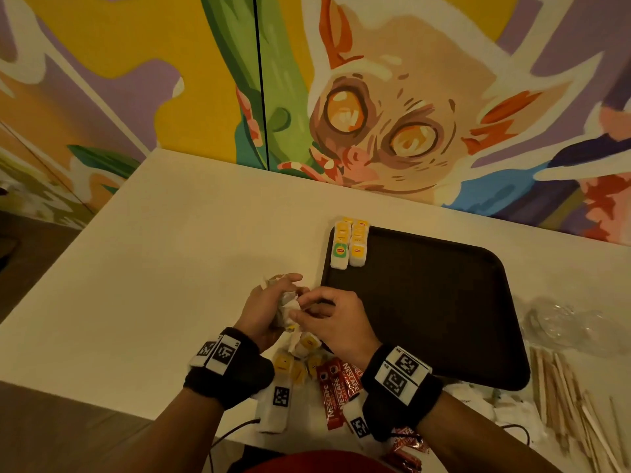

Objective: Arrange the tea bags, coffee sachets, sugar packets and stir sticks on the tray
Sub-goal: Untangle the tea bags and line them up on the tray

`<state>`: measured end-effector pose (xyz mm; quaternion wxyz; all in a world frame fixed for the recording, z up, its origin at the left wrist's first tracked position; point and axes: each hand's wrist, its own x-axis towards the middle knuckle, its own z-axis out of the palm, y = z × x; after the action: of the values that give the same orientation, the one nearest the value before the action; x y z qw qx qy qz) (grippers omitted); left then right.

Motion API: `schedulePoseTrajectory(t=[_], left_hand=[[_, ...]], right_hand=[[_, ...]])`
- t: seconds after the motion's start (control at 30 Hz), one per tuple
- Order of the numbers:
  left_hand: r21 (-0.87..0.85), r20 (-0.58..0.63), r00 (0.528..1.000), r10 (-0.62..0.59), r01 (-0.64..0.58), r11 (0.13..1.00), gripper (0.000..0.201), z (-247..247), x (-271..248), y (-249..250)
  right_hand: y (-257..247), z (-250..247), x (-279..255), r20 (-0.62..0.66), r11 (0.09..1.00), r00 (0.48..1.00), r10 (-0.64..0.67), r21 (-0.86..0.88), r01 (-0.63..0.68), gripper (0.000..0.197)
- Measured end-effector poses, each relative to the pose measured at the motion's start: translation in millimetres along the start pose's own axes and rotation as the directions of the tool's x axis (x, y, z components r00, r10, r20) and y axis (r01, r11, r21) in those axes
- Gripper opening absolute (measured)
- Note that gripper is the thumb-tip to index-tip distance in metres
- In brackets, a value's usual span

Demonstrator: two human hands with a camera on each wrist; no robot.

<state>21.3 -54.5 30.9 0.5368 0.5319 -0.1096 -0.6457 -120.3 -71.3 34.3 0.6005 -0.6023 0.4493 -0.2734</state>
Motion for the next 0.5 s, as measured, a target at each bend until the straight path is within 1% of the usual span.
schedulePoseTrajectory(t=[0.1, 0.23, 0.3, 0.33, 0.4, 0.5], left_hand=[[0.081, 0.002, 0.998, 0.067, -0.067, 0.994, 0.016, -1, -1, -3], [0.176, 0.107, 0.987, 0.121, -0.139, 0.974, 0.021, -2, -5, -4], [0.208, 0.125, 0.981, 0.149, -0.173, 0.963, 0.026, -3, -5, -4], [0.22, 0.114, 0.981, 0.16, -0.181, 0.959, 0.028, -4, -4, -4], [0.211, 0.053, 0.984, 0.17, -0.178, 0.961, 0.028, -4, -2, -3], [0.184, -0.017, 0.988, 0.156, -0.151, 0.971, 0.029, -5, -1, 0]], right_hand=[[-1, -2, 2, -0.047, 1.0, 0.999, -0.016, -0.007, 0.016, 0.012], [-1, -4, 5, -0.08, 0.999, 0.996, -0.043, -0.026, 0.041, 0.006], [0, -5, 7, -0.087, 0.998, 0.995, -0.046, -0.05, 0.042, 0.005], [0, -4, 7, -0.088, 0.998, 0.995, -0.039, -0.05, 0.035, 0.004], [1, -4, 8, -0.109, 1.0, 0.994, -0.019, -0.024, 0.016, 0.004], [2, -8, 11, -0.148, 1.0, 0.989, -0.004, -0.026, 0.0, 0.005]])
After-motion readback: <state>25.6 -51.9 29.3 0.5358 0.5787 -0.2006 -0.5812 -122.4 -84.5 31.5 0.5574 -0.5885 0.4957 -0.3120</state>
